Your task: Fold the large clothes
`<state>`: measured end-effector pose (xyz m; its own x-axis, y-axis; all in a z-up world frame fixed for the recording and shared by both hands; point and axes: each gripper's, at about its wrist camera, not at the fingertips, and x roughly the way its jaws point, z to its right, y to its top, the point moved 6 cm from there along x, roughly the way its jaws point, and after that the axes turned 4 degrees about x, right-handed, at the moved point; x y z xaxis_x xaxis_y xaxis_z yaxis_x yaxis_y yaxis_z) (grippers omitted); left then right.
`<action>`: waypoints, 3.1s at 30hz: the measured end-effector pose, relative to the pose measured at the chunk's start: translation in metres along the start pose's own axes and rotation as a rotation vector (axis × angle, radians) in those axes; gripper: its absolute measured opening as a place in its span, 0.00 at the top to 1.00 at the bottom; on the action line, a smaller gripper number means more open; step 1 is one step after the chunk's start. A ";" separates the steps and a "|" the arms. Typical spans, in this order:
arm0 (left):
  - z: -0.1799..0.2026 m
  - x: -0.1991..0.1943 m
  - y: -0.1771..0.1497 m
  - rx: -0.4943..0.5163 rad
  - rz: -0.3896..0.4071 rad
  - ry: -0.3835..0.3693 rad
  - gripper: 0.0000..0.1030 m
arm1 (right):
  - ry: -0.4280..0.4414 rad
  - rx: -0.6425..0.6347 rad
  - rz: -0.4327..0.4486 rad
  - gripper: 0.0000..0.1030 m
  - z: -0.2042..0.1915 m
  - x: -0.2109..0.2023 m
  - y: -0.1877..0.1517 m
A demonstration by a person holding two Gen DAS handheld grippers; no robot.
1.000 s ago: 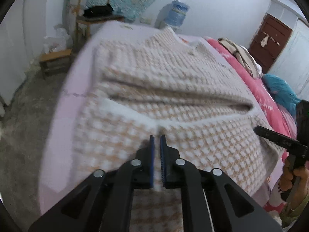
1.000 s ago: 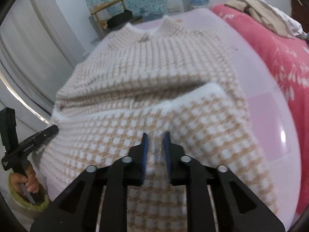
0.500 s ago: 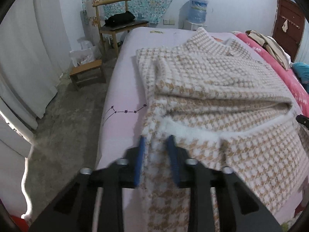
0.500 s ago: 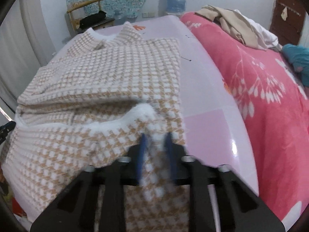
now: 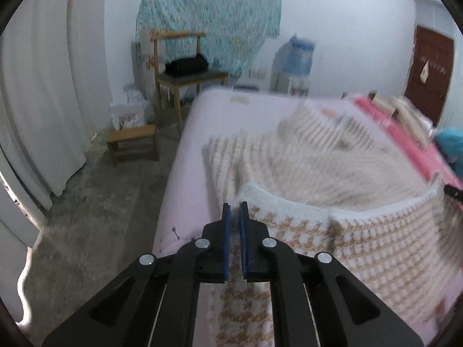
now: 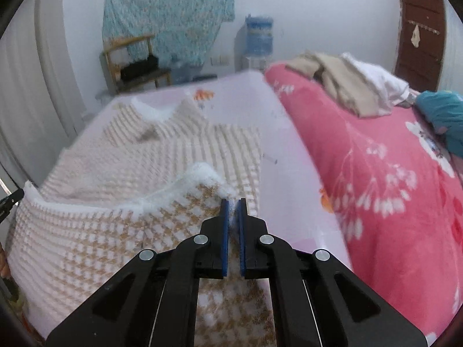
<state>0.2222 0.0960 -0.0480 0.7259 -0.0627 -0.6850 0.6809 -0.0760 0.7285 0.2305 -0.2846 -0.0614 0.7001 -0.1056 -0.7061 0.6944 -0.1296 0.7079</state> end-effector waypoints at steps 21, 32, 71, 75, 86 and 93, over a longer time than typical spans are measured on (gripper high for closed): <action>0.000 0.019 -0.017 0.012 -0.035 0.041 0.91 | 0.449 -0.254 -0.199 0.76 -0.144 -0.019 -0.069; 0.070 -0.089 -0.018 0.080 0.080 -0.400 0.85 | 0.398 -0.231 -0.261 0.85 -0.149 0.021 -0.073; 0.134 -0.040 -0.087 0.147 -0.130 -0.448 0.82 | 0.215 -0.170 -0.189 0.83 -0.053 -0.043 -0.137; 0.132 -0.040 -0.087 0.152 -0.132 -0.442 0.82 | 0.193 -0.181 -0.167 0.83 -0.049 -0.057 -0.128; 0.132 -0.040 -0.089 0.147 -0.133 -0.443 0.82 | 0.088 -0.026 -0.135 0.85 0.014 -0.066 -0.123; 0.132 -0.042 -0.088 0.145 -0.127 -0.448 0.82 | 0.041 0.112 -0.135 0.94 0.038 -0.054 -0.125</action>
<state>0.1191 -0.0261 -0.0851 0.5028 -0.4638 -0.7295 0.7177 -0.2465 0.6513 0.0999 -0.3003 -0.1124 0.6099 -0.0401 -0.7915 0.7611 -0.2487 0.5990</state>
